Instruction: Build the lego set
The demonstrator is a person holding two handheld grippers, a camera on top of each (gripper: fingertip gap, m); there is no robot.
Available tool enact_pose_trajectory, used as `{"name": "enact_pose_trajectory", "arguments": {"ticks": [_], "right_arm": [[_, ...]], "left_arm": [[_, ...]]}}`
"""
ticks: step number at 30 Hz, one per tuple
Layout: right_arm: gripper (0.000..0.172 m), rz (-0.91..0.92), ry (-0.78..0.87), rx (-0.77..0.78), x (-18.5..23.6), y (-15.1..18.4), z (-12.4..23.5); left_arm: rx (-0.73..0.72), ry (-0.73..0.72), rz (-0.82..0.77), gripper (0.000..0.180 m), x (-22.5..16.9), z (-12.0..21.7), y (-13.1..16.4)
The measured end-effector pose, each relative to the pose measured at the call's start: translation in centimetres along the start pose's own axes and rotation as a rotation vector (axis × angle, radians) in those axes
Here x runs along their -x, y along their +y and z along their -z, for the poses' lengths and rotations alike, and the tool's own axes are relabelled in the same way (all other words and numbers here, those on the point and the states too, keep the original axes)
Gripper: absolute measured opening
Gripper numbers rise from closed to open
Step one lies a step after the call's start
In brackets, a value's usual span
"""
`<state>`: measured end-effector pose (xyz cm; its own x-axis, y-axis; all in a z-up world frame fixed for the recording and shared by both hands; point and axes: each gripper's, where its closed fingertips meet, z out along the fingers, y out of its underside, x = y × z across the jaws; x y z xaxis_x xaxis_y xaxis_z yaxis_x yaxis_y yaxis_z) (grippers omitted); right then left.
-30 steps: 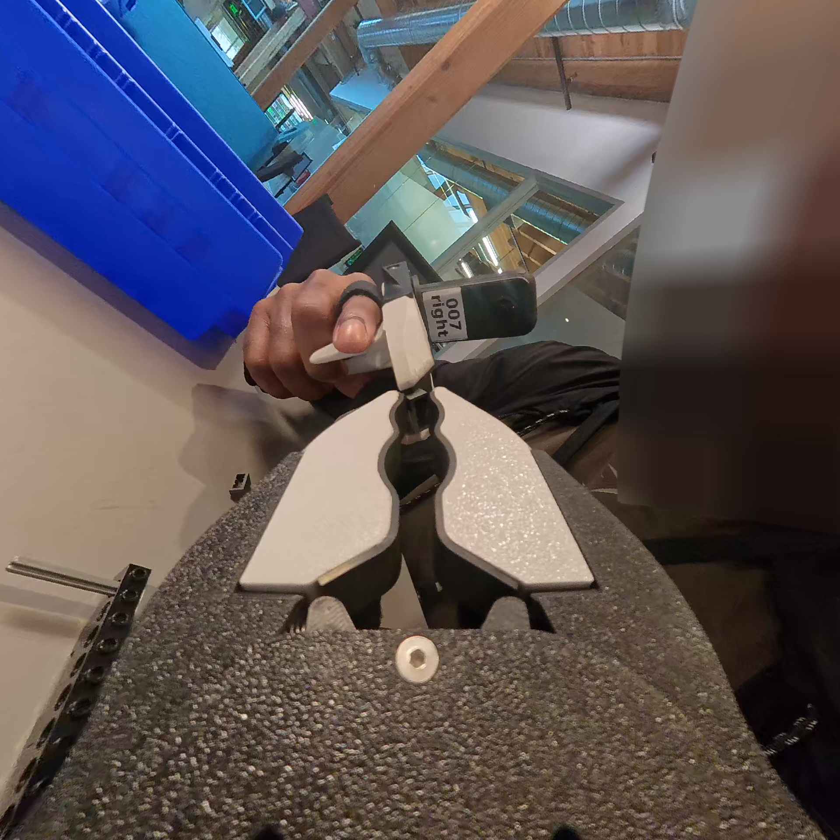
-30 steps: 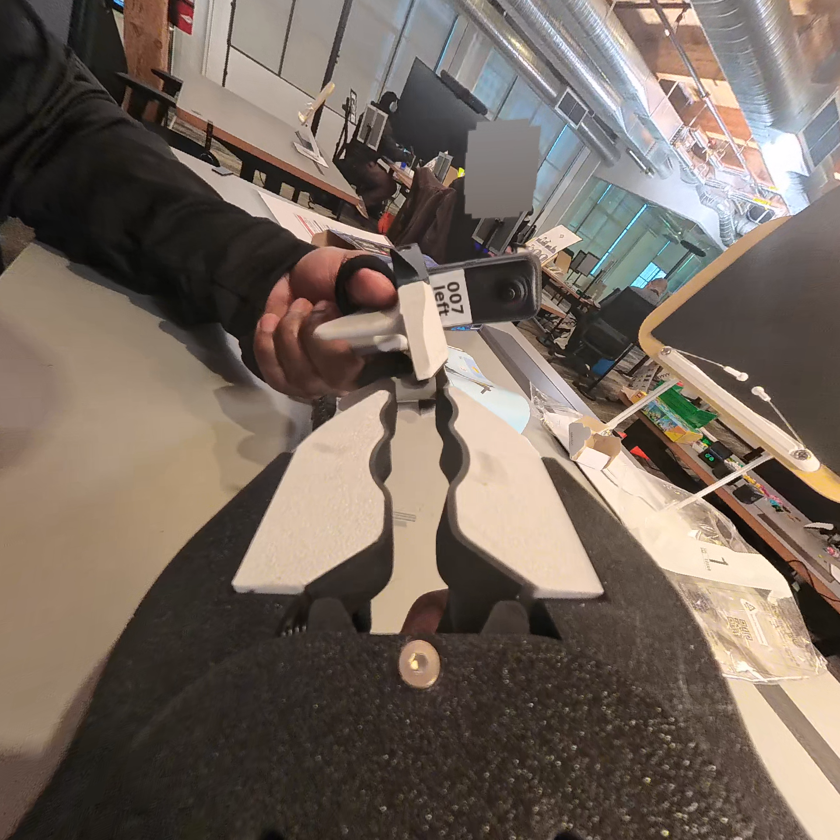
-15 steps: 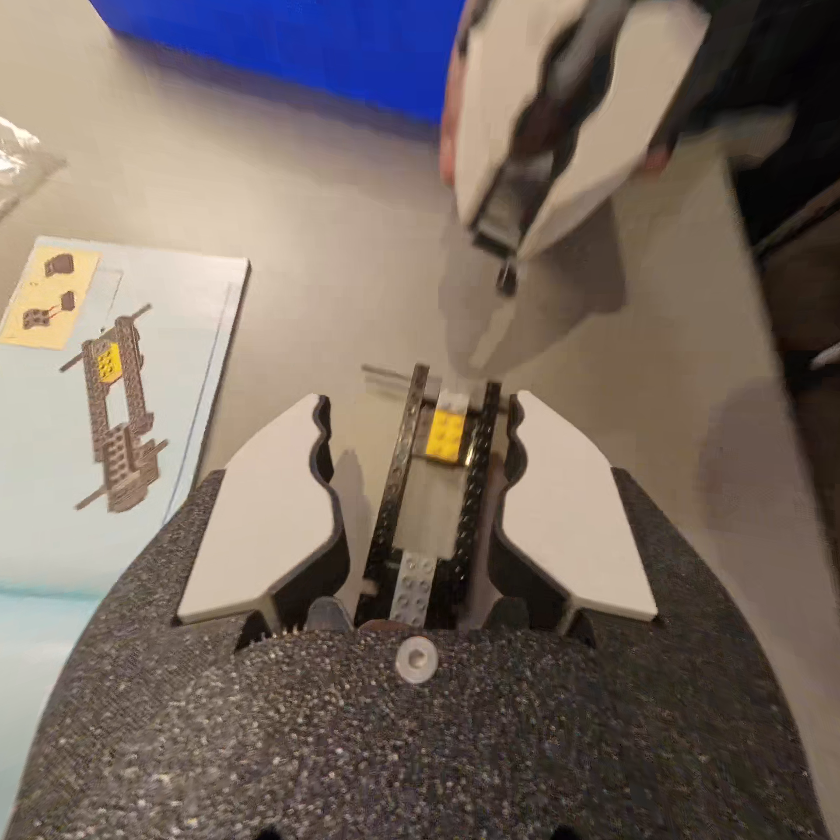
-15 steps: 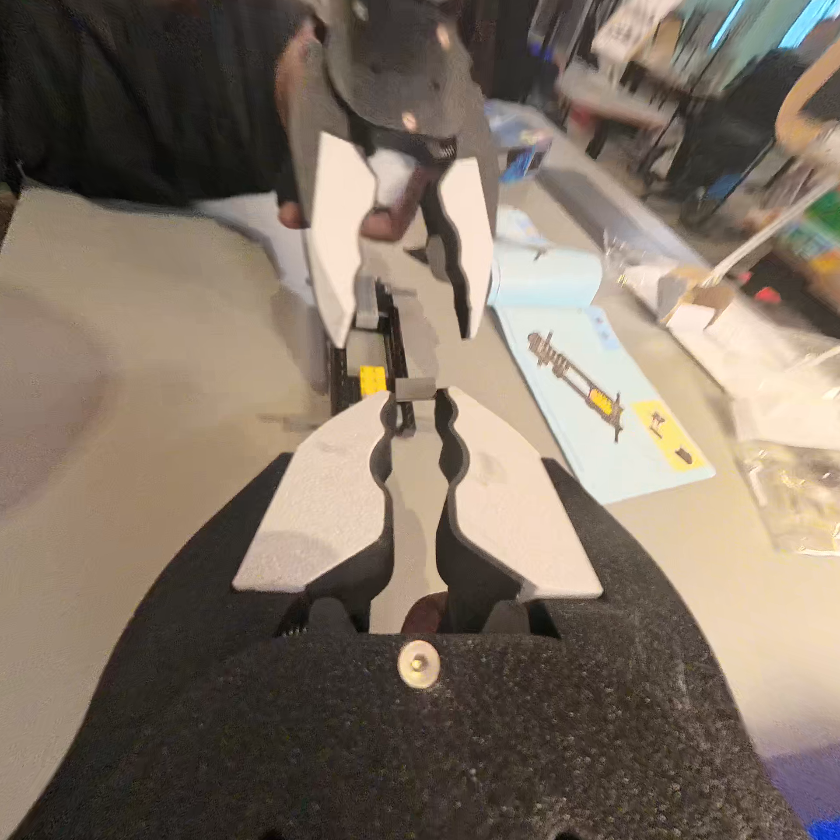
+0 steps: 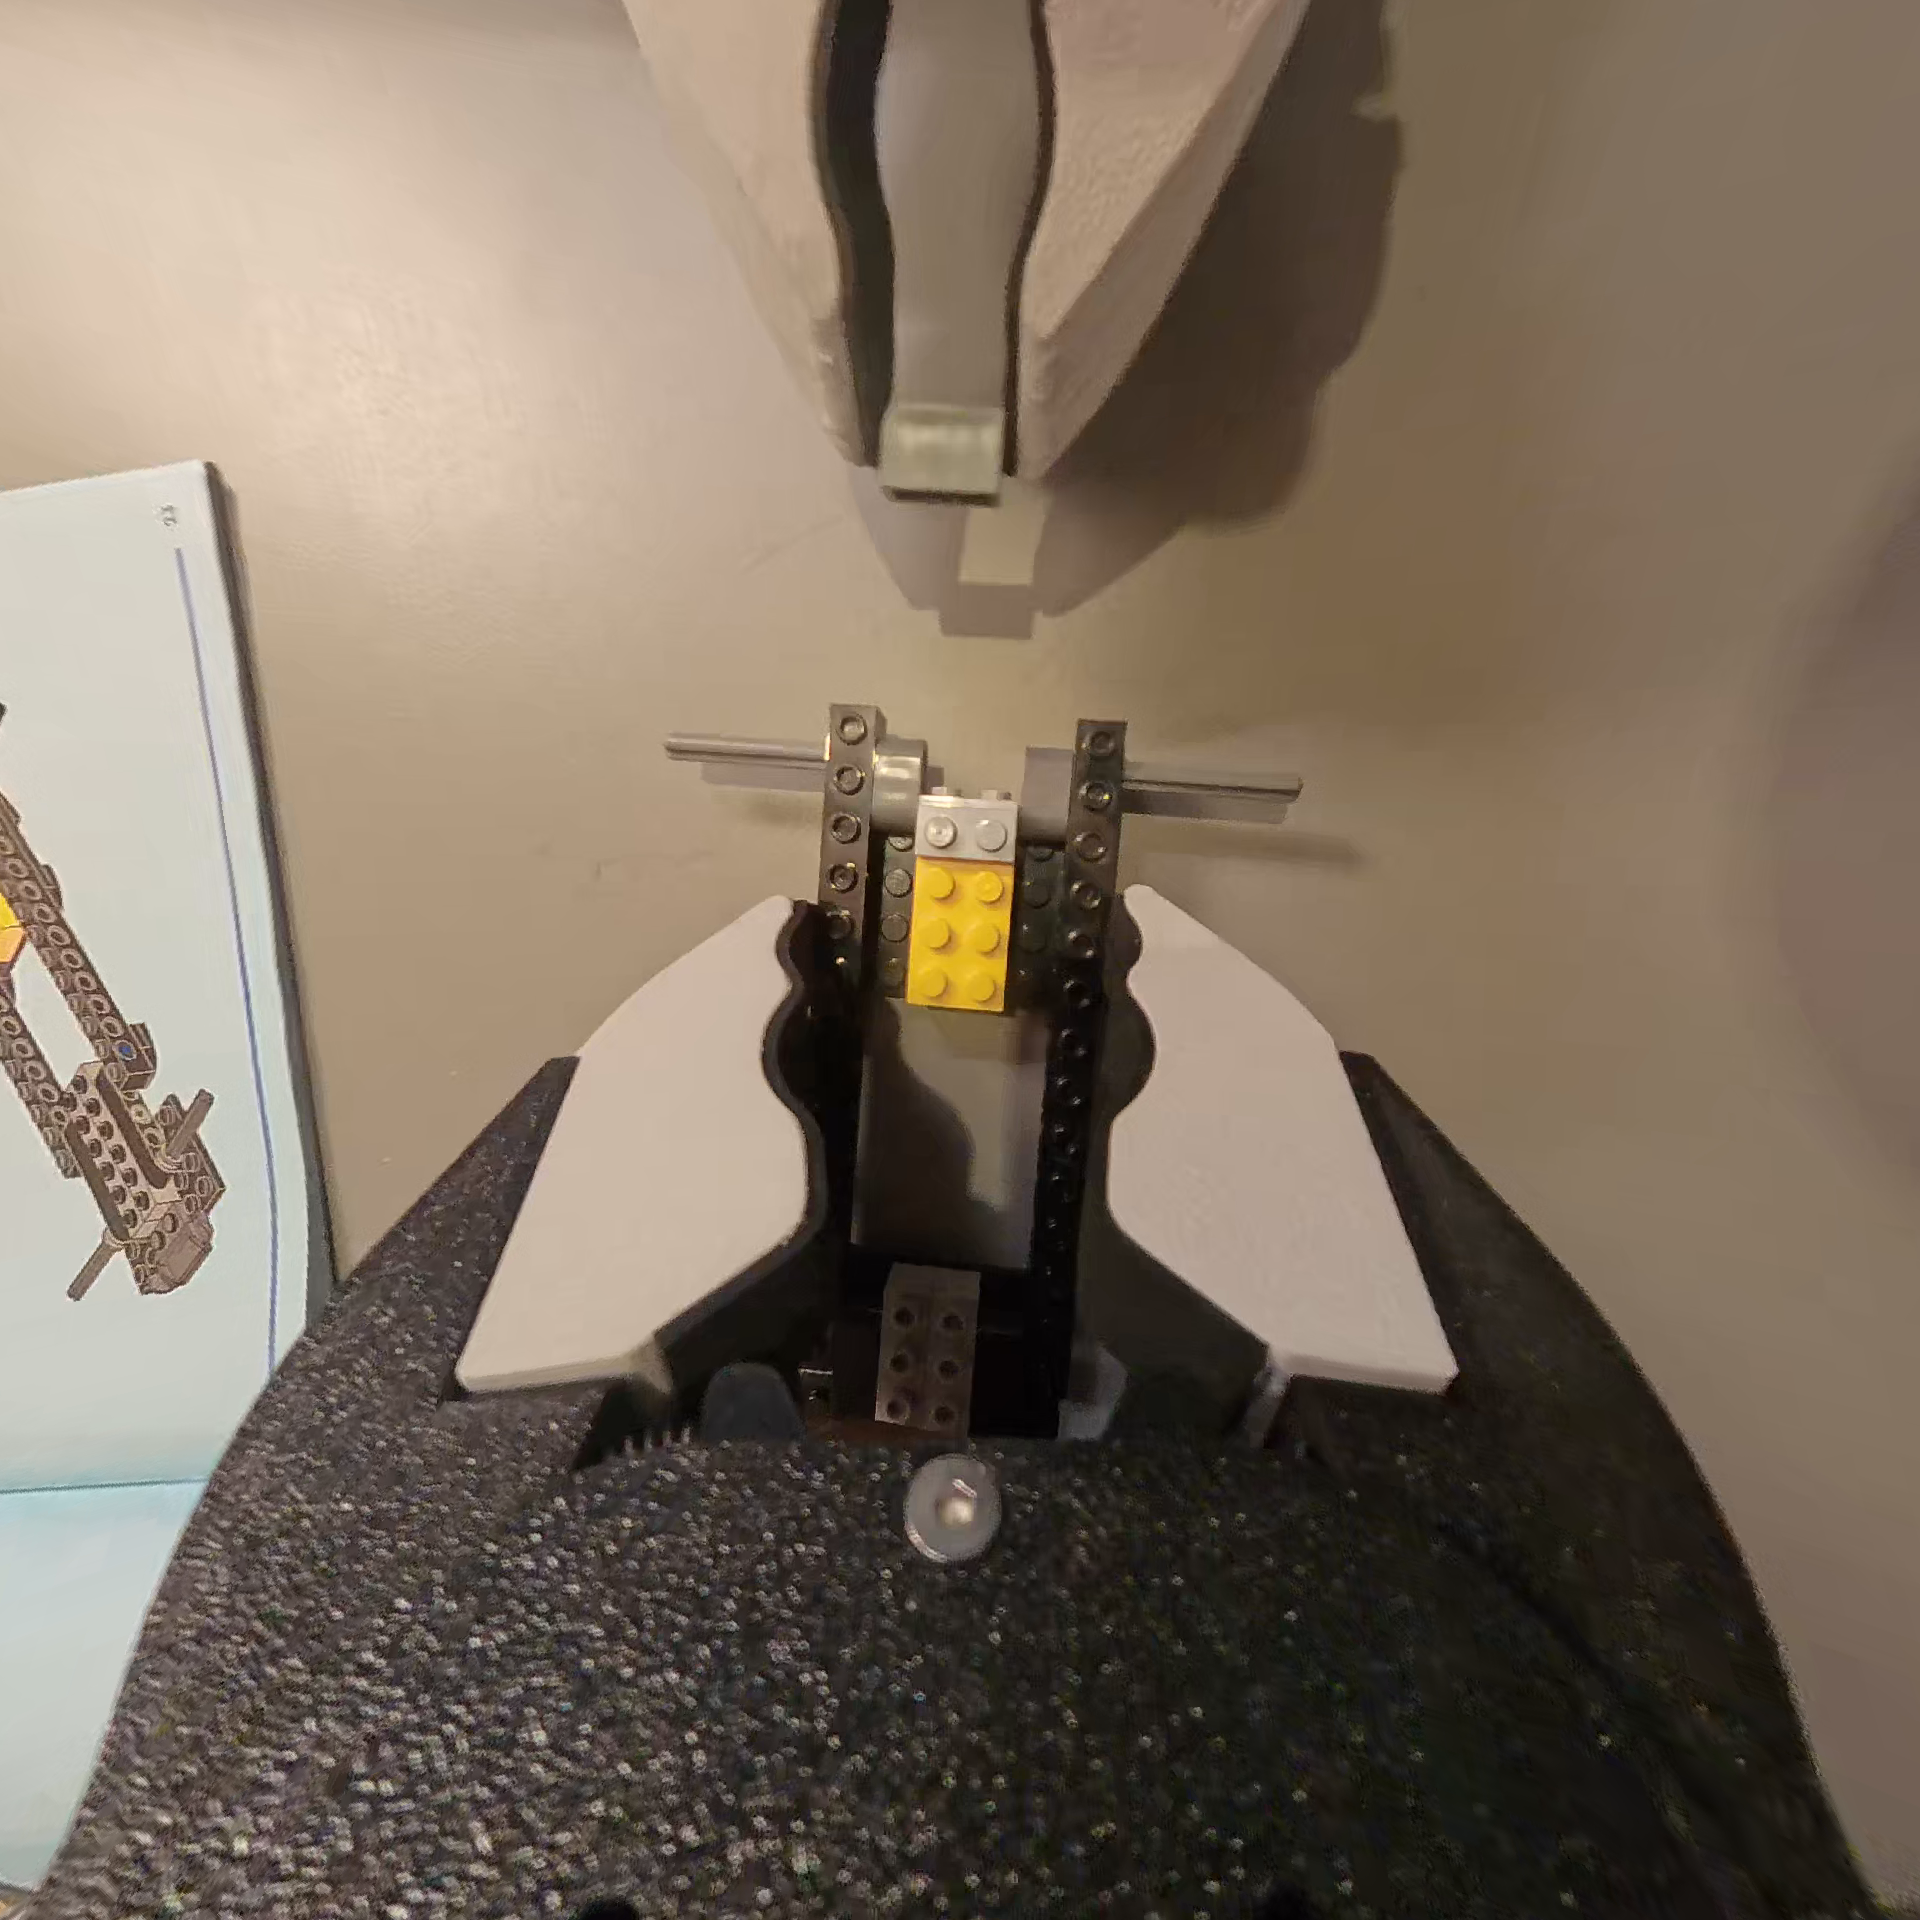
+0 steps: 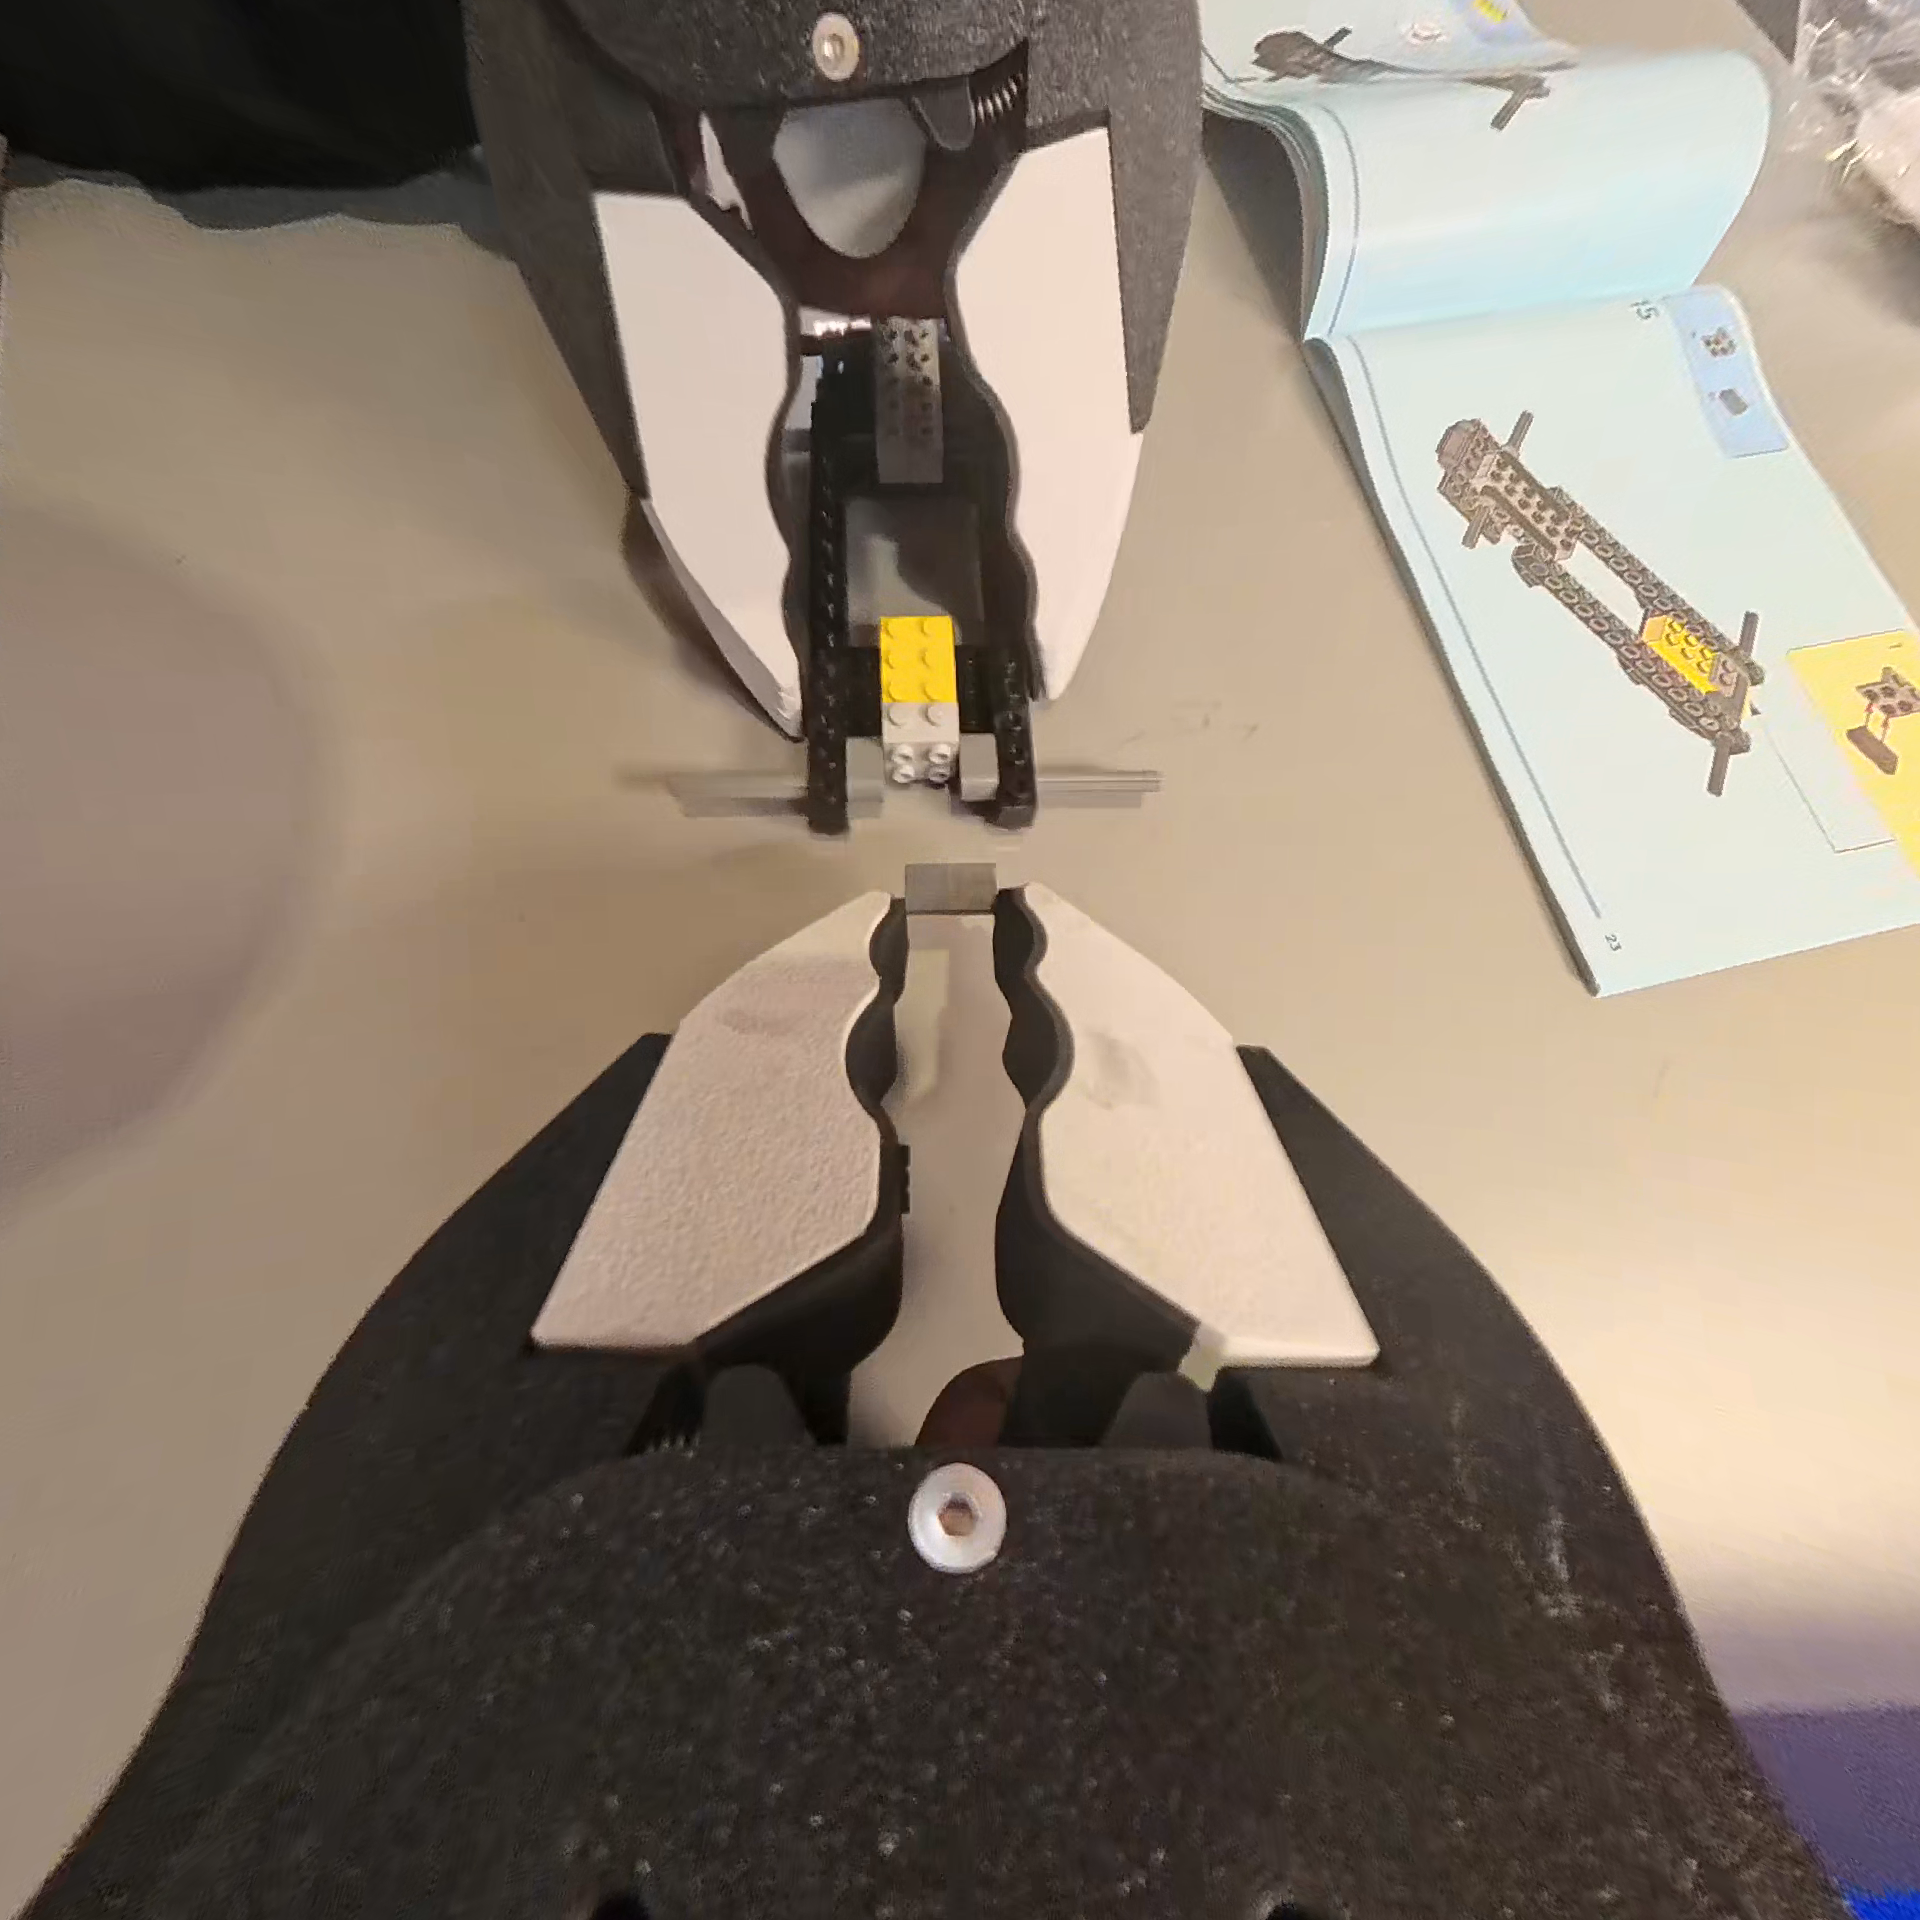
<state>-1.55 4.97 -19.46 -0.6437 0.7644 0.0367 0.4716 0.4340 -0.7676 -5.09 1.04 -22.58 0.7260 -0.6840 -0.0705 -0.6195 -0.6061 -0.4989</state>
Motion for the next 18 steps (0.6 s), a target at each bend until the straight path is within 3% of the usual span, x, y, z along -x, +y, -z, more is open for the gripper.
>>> {"name": "enact_pose_trajectory", "arguments": {"ticks": [3, 9, 18], "right_arm": [[0.016, 0.002, -0.008, 0.002, 0.3, -0.3, 0.1], [0.016, -0.018, -0.025, -0.007, 0.5, -1.7, 1.0], [0.016, 0.009, -0.038, -0.023, 1.2, -3.9, 2.9]], "left_arm": [[-0.067, -0.004, 0.035, 0.053, 0.1, -0.1, -0.7], [-0.357, -0.005, 0.105, 0.053, 0.1, 2.3, -4.4], [-0.565, 0.008, 0.103, 0.054, -0.8, 4.1, -6.7]]}}
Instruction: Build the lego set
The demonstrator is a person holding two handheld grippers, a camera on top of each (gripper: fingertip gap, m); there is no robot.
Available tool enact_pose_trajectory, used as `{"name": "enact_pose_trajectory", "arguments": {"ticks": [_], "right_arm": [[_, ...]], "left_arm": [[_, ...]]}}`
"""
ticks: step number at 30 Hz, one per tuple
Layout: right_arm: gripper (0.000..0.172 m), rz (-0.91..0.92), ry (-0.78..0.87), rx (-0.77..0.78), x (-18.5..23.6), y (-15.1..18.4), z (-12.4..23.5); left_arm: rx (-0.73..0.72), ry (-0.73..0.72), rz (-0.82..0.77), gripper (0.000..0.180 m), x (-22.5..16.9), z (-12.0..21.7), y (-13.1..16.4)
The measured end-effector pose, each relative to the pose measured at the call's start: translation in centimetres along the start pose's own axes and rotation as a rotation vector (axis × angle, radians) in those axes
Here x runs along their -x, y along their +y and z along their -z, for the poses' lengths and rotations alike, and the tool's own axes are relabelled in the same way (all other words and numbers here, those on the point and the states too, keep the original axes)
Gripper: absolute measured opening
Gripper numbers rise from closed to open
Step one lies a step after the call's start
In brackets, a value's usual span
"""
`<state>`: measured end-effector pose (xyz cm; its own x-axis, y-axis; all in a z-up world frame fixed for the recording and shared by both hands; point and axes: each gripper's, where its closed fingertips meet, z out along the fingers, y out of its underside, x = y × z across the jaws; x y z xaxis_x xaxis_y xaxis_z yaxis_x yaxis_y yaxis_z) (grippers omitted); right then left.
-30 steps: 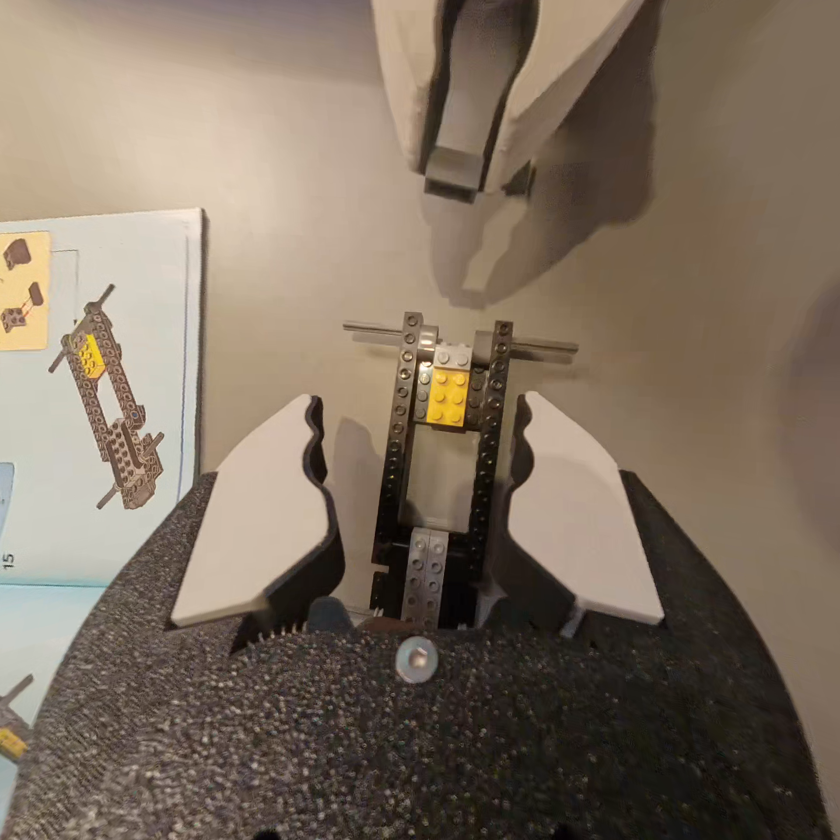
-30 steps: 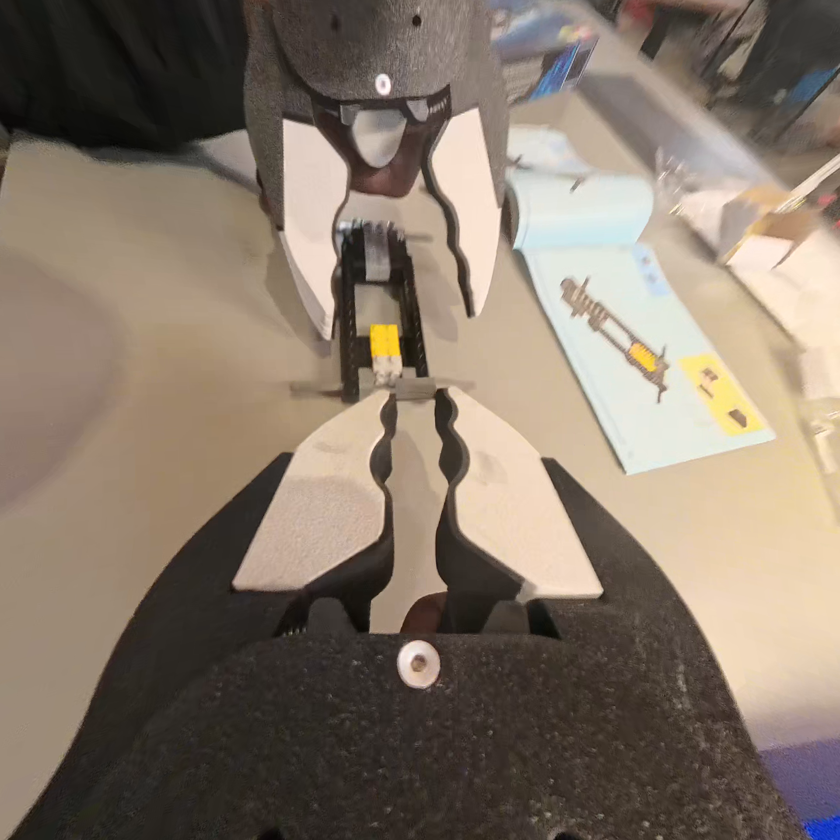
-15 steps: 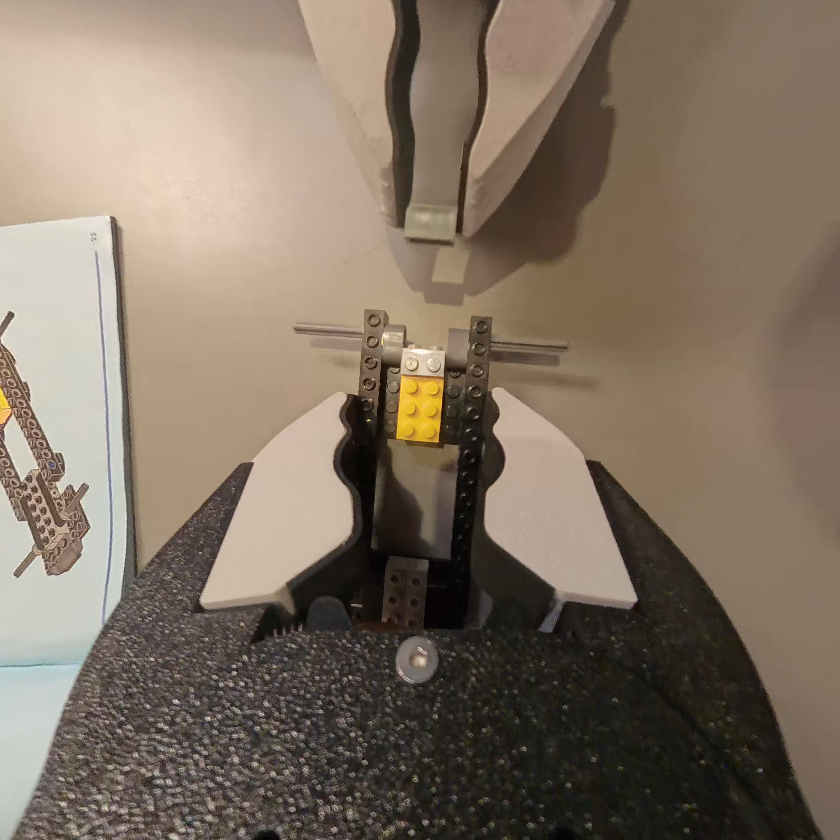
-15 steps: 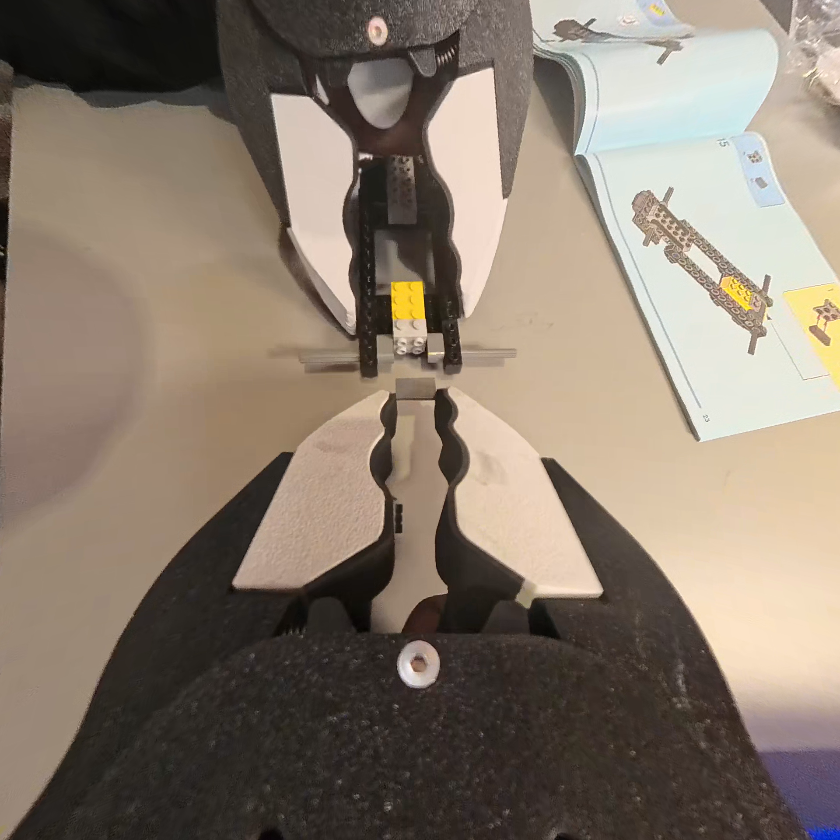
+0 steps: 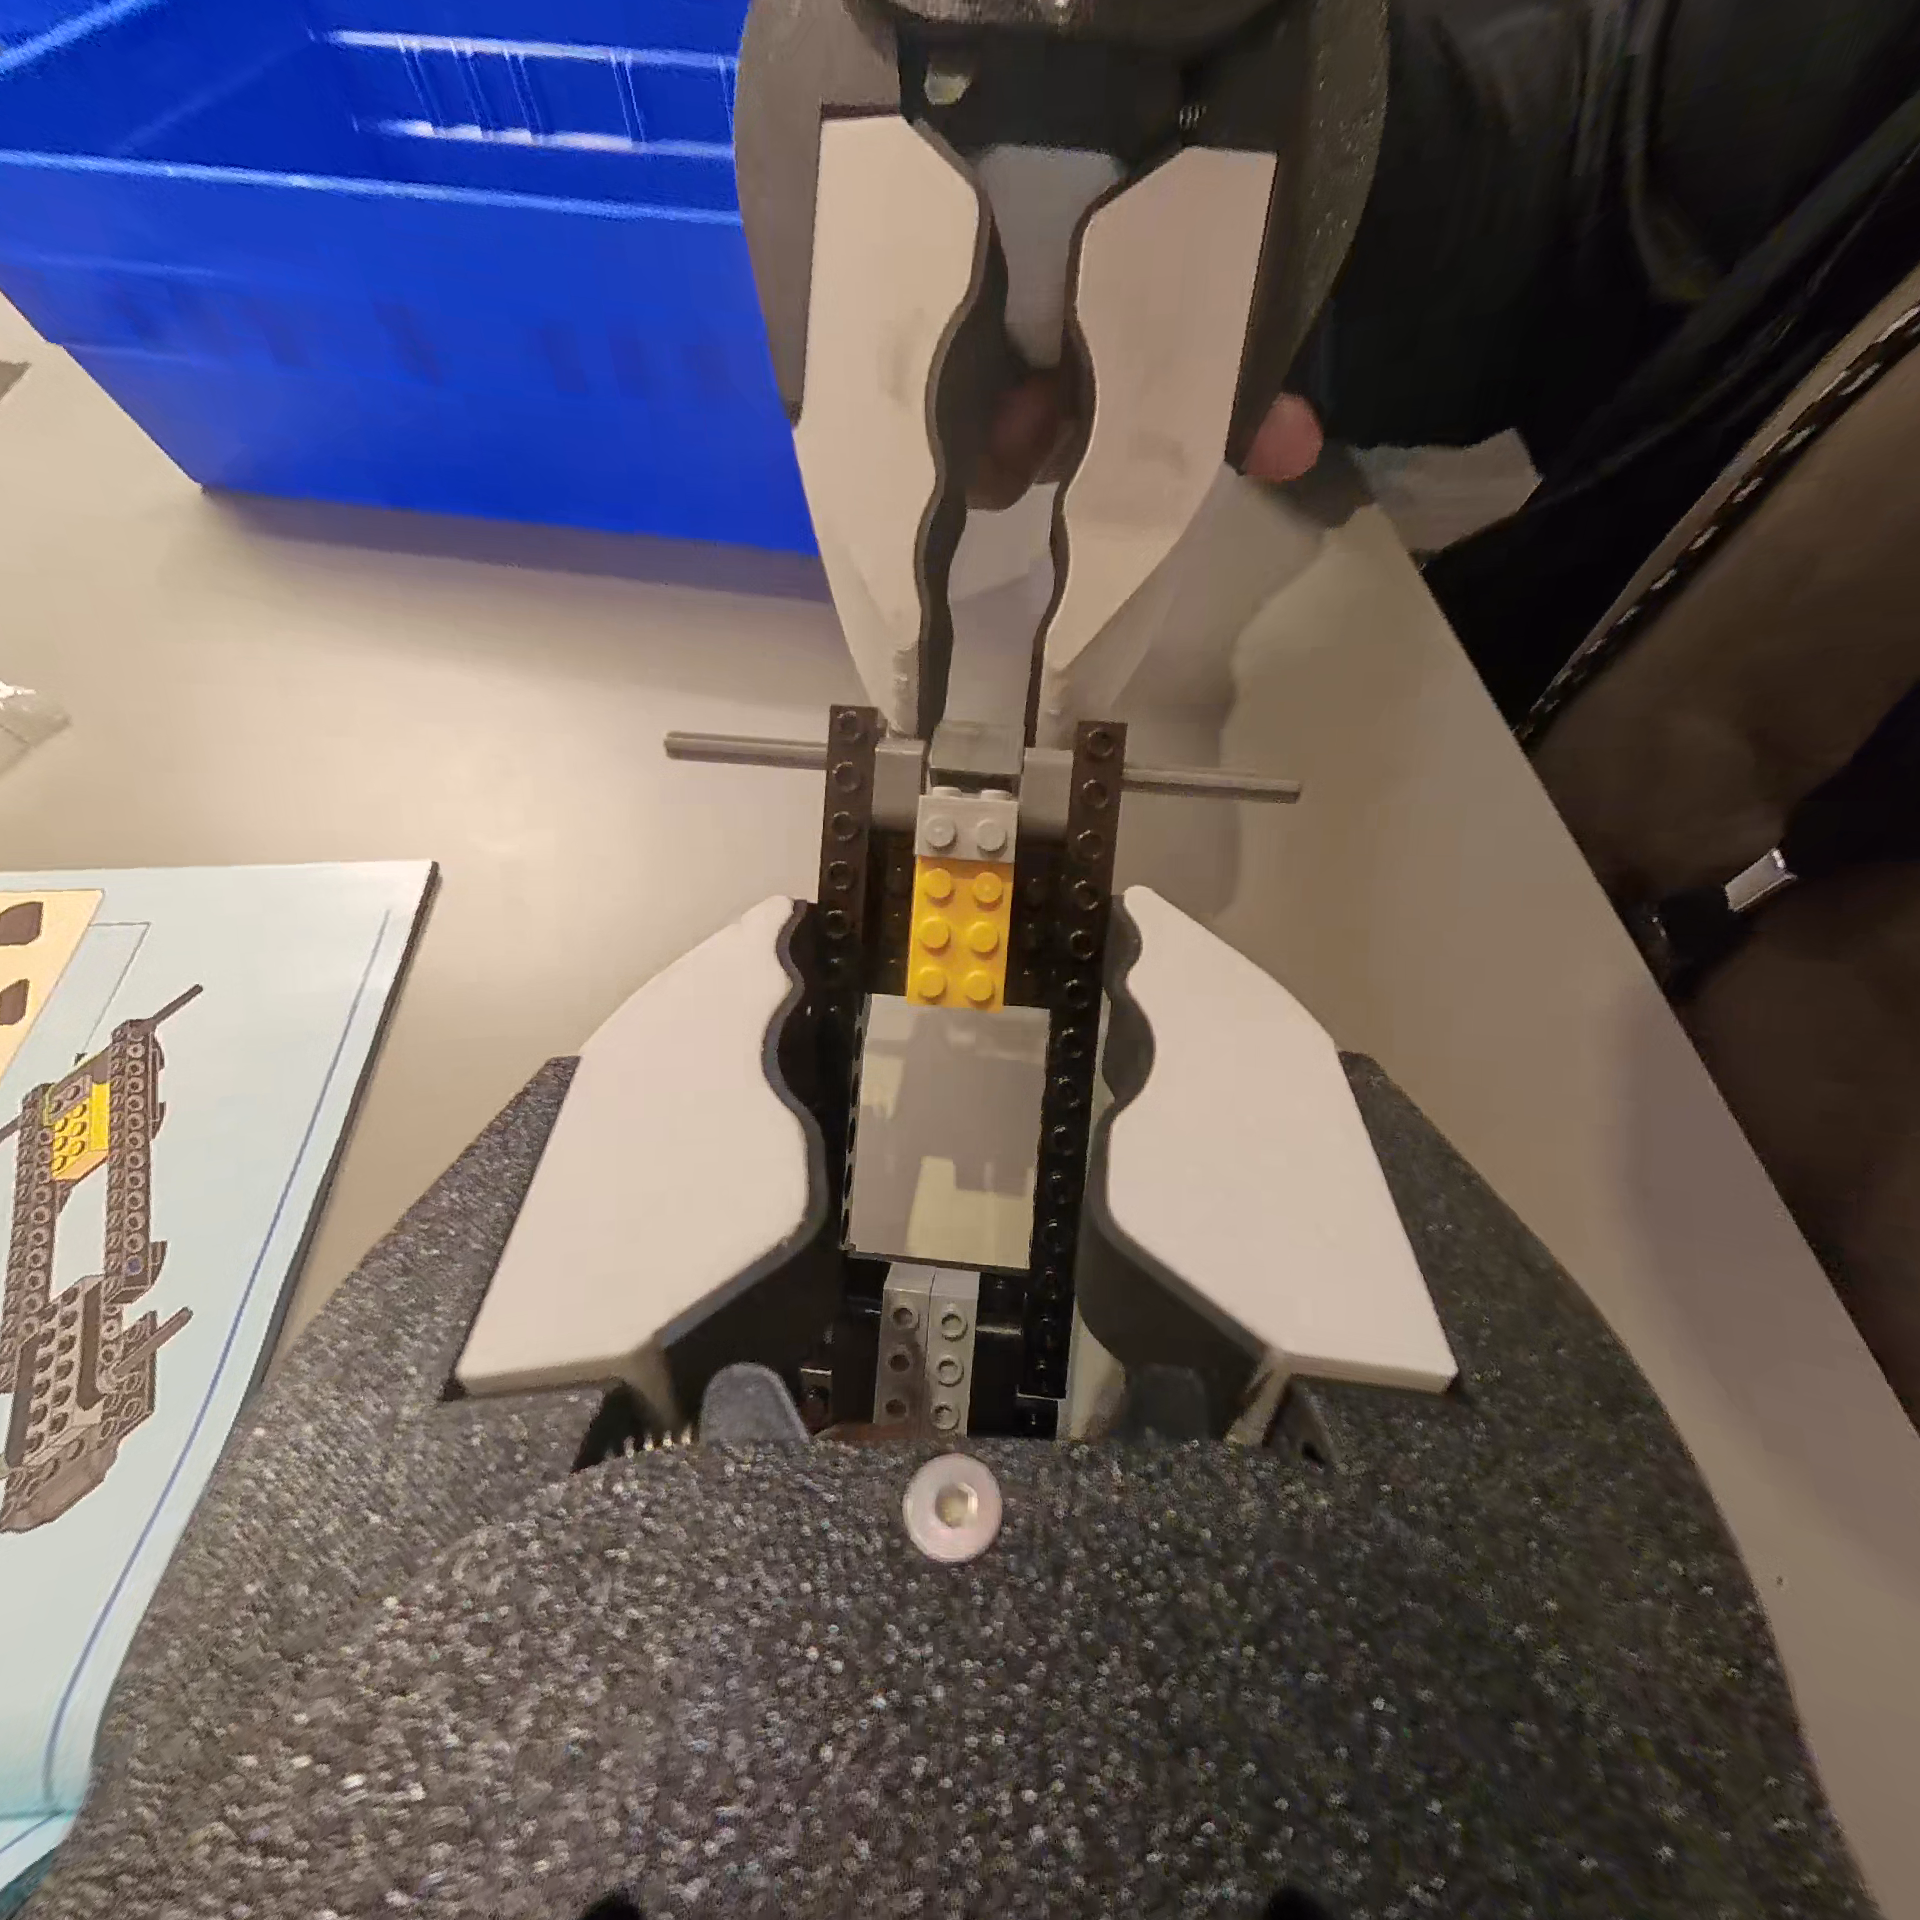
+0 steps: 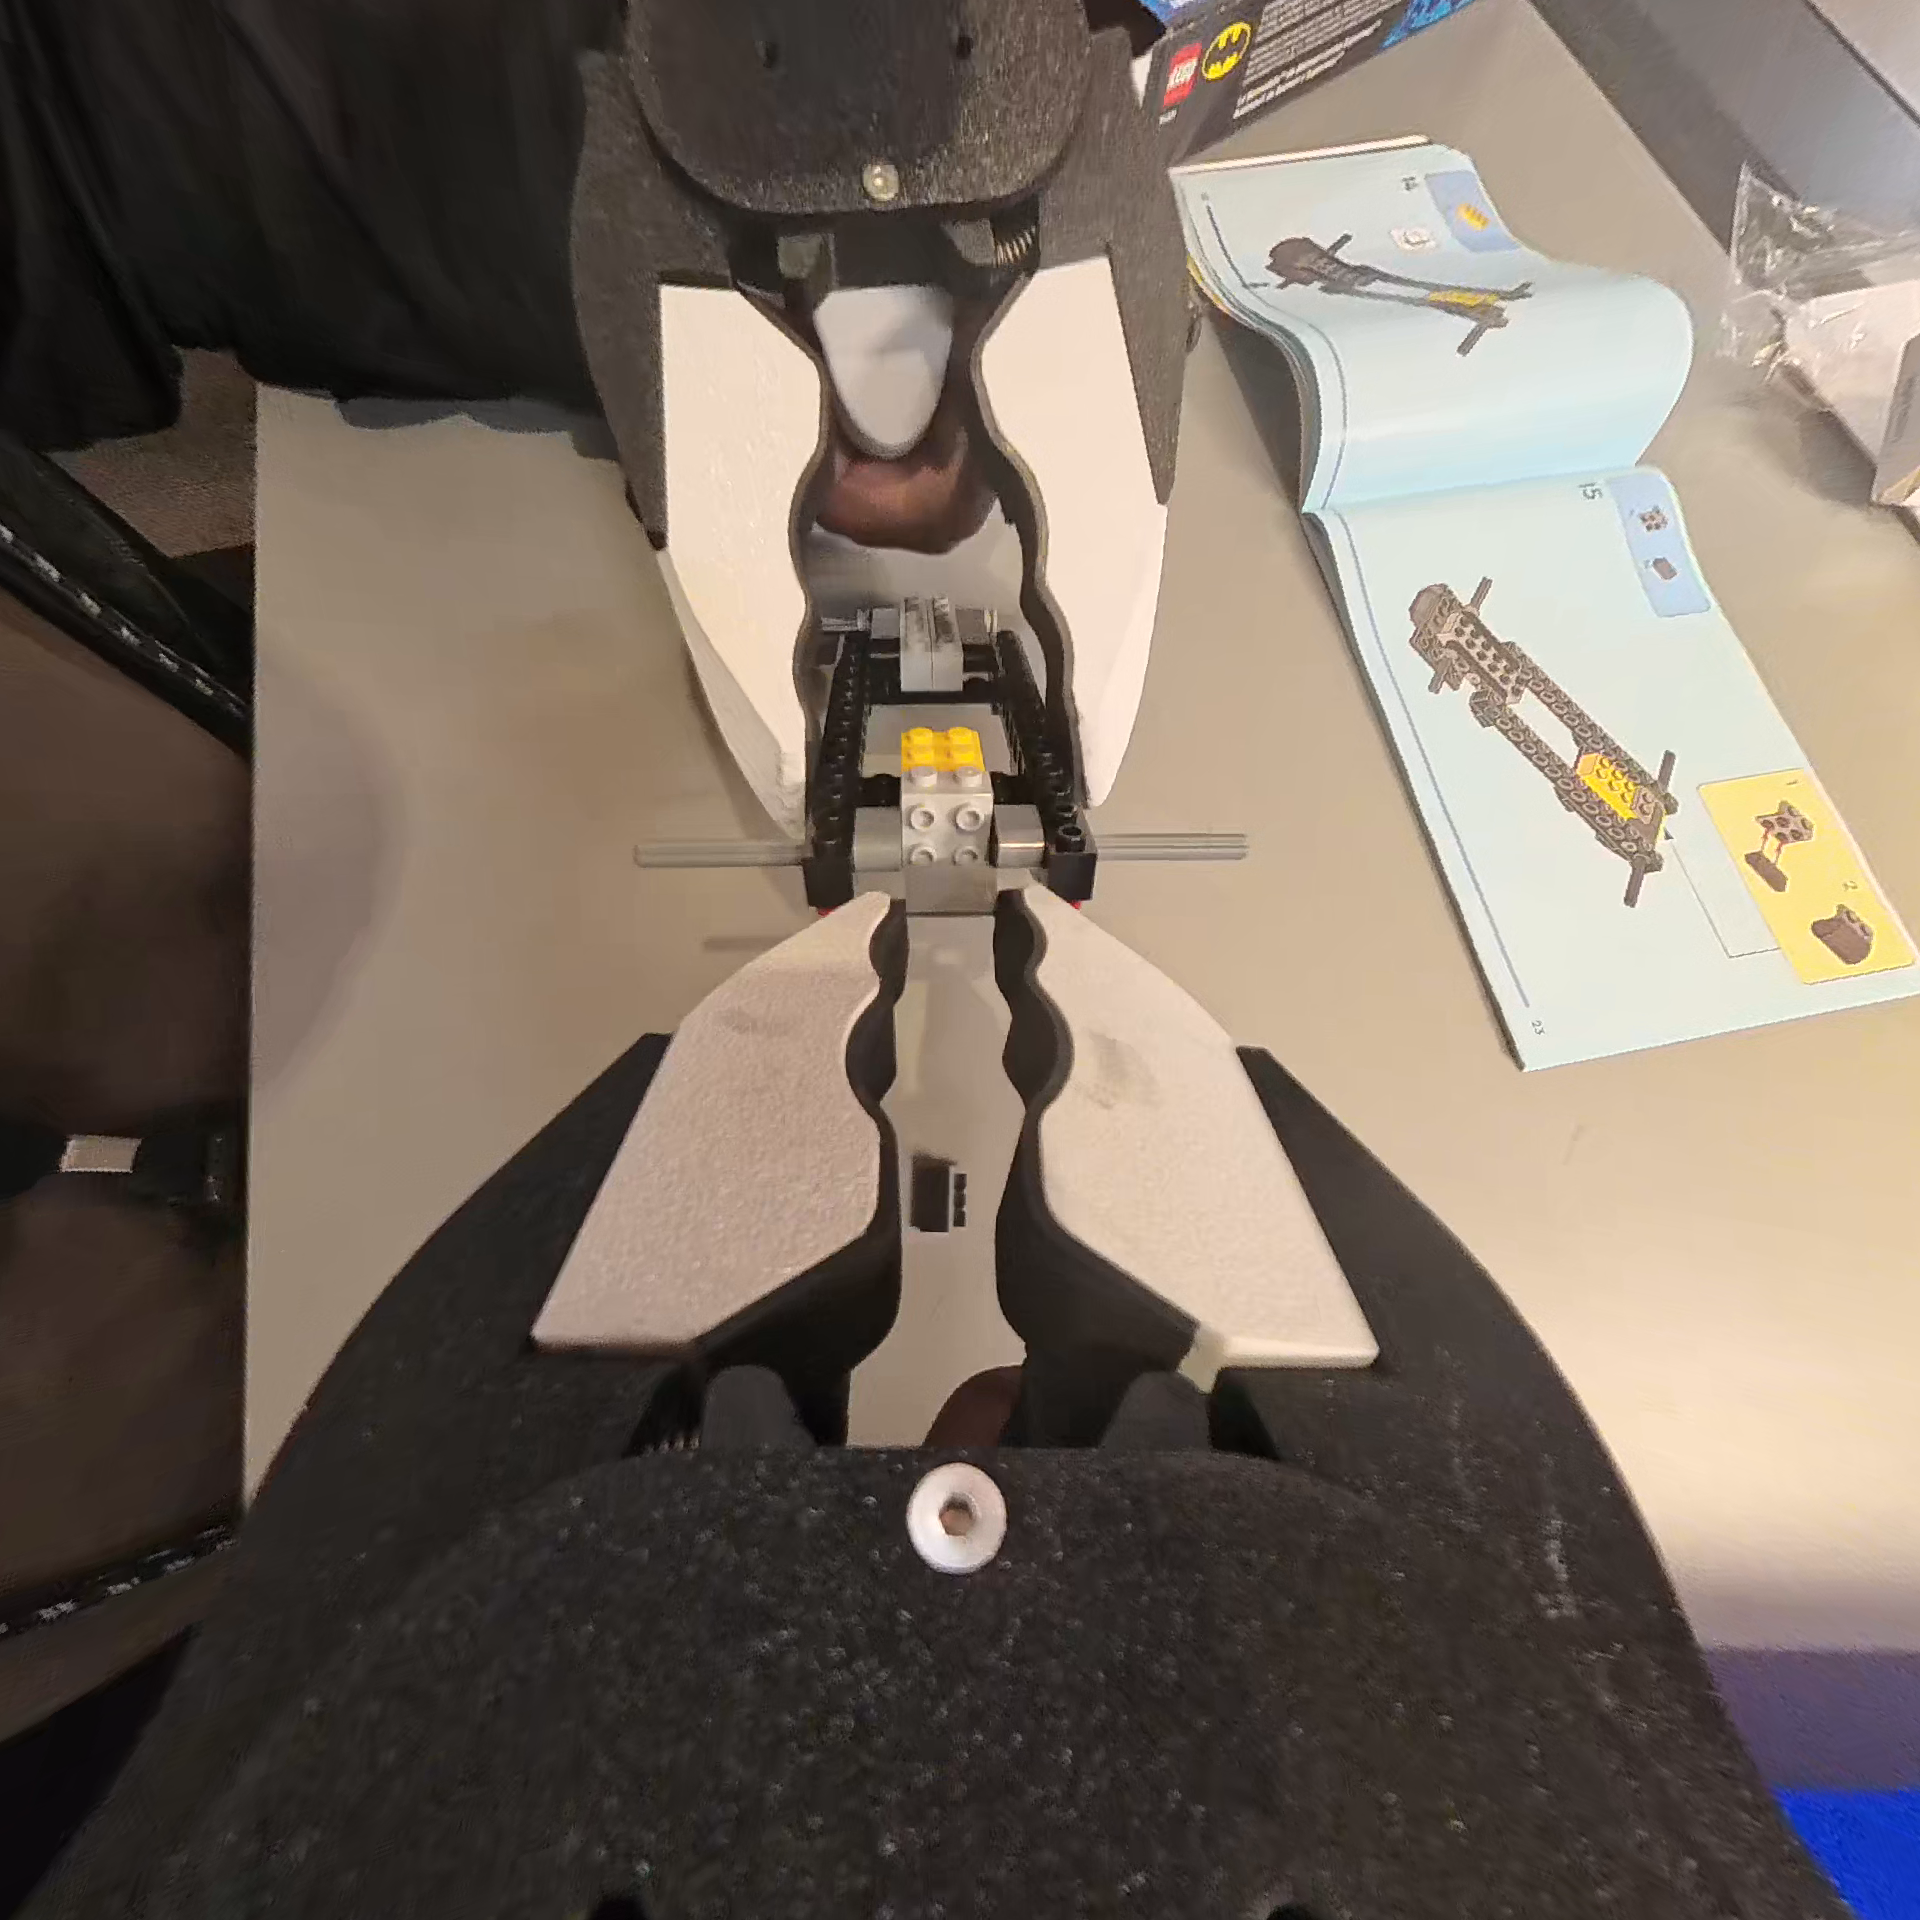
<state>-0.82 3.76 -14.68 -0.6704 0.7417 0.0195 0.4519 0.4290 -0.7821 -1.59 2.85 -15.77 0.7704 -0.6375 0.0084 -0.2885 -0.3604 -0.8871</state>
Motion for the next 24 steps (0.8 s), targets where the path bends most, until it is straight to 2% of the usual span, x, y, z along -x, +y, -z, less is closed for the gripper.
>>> {"name": "enact_pose_trajectory", "arguments": {"ticks": [9, 17, 20, 24], "right_arm": [[0.016, -0.019, -0.014, -0.056, 0.4, -1.4, 0.2], [0.016, -0.141, -0.068, -0.17, 0.6, -2.4, 0.3], [0.016, -0.155, -0.073, -0.16, 0.6, -2.0, 0.1], [0.016, -0.076, 0.009, -0.069, 0.0, -0.2, -0.3]], "left_arm": [[-0.149, 0.033, 0.049, 0.053, -0.4, 0.9, -0.8], [-0.243, 0.104, 0.138, 0.053, -0.6, 1.5, -1.4], [-0.209, 0.083, 0.101, 0.053, -0.6, 1.4, -1.1], [-0.015, -0.001, 0.019, 0.053, -0.2, 0.7, 0.9]]}}
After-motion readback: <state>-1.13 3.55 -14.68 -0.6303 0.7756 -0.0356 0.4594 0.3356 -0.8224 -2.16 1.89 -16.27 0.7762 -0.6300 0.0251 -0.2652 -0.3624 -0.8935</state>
